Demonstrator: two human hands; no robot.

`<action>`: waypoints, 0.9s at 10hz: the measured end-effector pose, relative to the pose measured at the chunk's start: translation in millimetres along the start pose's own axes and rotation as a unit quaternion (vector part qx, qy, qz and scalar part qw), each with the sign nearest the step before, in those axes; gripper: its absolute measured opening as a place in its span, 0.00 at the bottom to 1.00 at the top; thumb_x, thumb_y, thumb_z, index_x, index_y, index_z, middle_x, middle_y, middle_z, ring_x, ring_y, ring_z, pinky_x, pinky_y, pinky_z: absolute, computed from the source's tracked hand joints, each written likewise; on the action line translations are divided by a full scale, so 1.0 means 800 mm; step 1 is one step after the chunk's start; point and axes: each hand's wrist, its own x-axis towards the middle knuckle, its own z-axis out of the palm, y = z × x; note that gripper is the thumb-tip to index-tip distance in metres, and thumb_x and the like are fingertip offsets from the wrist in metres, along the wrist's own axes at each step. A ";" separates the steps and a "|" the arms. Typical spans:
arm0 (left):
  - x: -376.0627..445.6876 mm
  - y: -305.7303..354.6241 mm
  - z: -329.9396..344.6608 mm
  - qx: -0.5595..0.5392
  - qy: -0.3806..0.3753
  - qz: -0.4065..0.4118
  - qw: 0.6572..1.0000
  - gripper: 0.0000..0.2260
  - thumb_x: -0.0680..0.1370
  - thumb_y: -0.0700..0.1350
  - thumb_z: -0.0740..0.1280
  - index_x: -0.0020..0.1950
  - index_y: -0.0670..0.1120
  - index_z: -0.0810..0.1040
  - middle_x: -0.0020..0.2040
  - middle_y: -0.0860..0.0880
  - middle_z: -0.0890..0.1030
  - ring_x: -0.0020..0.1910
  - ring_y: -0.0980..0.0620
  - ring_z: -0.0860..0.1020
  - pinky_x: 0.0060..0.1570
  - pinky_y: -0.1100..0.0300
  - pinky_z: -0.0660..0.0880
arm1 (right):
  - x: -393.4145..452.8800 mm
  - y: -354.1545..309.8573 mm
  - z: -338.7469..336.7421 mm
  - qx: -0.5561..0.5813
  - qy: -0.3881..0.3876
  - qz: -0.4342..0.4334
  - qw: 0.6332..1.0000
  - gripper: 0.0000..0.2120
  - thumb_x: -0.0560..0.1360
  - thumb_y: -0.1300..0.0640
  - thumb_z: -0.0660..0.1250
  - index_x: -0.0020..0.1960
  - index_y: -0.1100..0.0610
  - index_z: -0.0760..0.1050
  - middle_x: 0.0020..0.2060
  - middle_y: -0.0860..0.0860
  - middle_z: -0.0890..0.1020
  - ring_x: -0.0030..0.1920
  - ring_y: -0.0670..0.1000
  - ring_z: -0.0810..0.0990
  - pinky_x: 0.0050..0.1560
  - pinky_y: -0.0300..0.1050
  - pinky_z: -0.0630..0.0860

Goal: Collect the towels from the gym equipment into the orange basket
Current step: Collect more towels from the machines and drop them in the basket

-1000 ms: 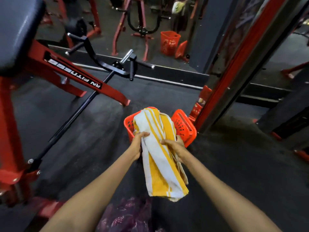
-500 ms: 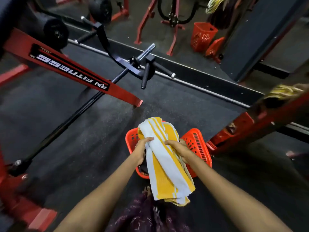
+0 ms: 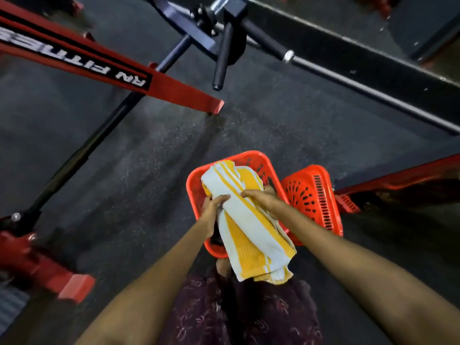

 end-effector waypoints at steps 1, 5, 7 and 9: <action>0.047 -0.016 -0.001 0.001 0.037 0.000 0.999 0.36 0.61 0.54 0.77 0.66 0.45 0.74 0.57 0.46 0.82 0.54 0.45 0.81 0.56 0.49 0.78 | 0.069 0.005 0.010 -0.033 0.023 0.023 0.999 0.33 0.53 0.43 0.73 0.54 0.56 0.76 0.50 0.52 0.82 0.48 0.54 0.81 0.46 0.44 0.77; 0.247 -0.105 -0.017 0.279 0.100 0.120 0.948 0.39 0.71 0.43 0.74 0.75 0.44 0.55 0.74 0.46 0.60 0.73 0.46 0.62 0.71 0.46 0.63 | 0.296 0.110 0.058 -0.117 0.042 -0.131 0.984 0.35 0.72 0.59 0.66 0.76 0.51 0.55 0.73 0.55 0.65 0.71 0.57 0.66 0.69 0.54 0.66; 0.271 -0.108 0.004 0.530 0.236 0.223 0.784 0.52 0.69 0.59 0.72 0.77 0.43 0.39 0.77 0.42 0.36 0.77 0.43 0.42 0.73 0.41 0.43 | 0.315 0.133 0.073 -0.223 0.151 -0.342 0.900 0.31 0.73 0.51 0.57 0.76 0.52 0.58 0.77 0.57 0.55 0.76 0.61 0.53 0.73 0.61 0.55; 0.309 -0.100 -0.006 0.801 0.008 0.104 0.590 0.60 0.64 0.69 0.68 0.75 0.44 0.29 0.75 0.46 0.29 0.75 0.43 0.31 0.68 0.30 0.45 | 0.329 0.158 0.071 -0.448 -0.063 -0.282 0.846 0.43 0.72 0.44 0.67 0.76 0.40 0.41 0.77 0.48 0.36 0.76 0.57 0.32 0.70 0.73 0.44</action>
